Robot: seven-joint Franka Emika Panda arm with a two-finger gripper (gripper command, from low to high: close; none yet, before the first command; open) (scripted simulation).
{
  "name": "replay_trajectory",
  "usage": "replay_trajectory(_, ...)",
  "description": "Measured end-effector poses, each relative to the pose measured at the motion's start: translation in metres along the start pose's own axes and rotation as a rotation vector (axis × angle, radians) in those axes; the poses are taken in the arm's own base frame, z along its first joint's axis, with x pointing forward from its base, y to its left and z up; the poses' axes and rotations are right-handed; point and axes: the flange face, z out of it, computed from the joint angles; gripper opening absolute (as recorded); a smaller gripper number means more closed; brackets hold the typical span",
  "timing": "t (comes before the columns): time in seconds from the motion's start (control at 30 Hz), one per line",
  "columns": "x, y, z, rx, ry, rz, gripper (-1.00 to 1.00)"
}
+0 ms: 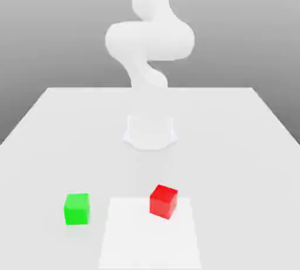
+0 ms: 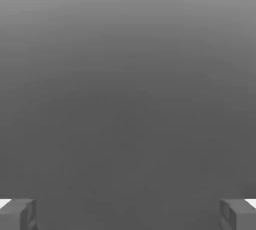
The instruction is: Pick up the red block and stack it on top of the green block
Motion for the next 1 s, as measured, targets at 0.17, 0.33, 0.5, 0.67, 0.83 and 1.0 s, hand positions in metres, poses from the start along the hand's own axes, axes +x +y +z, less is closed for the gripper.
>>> replay_trajectory(0.17,-0.041,0.031,0.121,-0.145,-0.117,0.103,0.00)
replay_trajectory(0.33,-0.100,0.085,0.218,-0.304,-0.218,0.207,0.00)
replay_trajectory(0.5,-0.178,0.164,0.289,-0.494,-0.311,0.318,0.00)
replay_trajectory(0.67,-0.241,0.231,0.337,-0.623,-0.360,0.390,0.00)
replay_trajectory(0.83,-0.262,0.253,0.367,-0.628,-0.365,0.391,-1.00)
replay_trajectory(1.0,-0.262,0.253,0.367,-0.626,-0.364,0.391,-1.00)
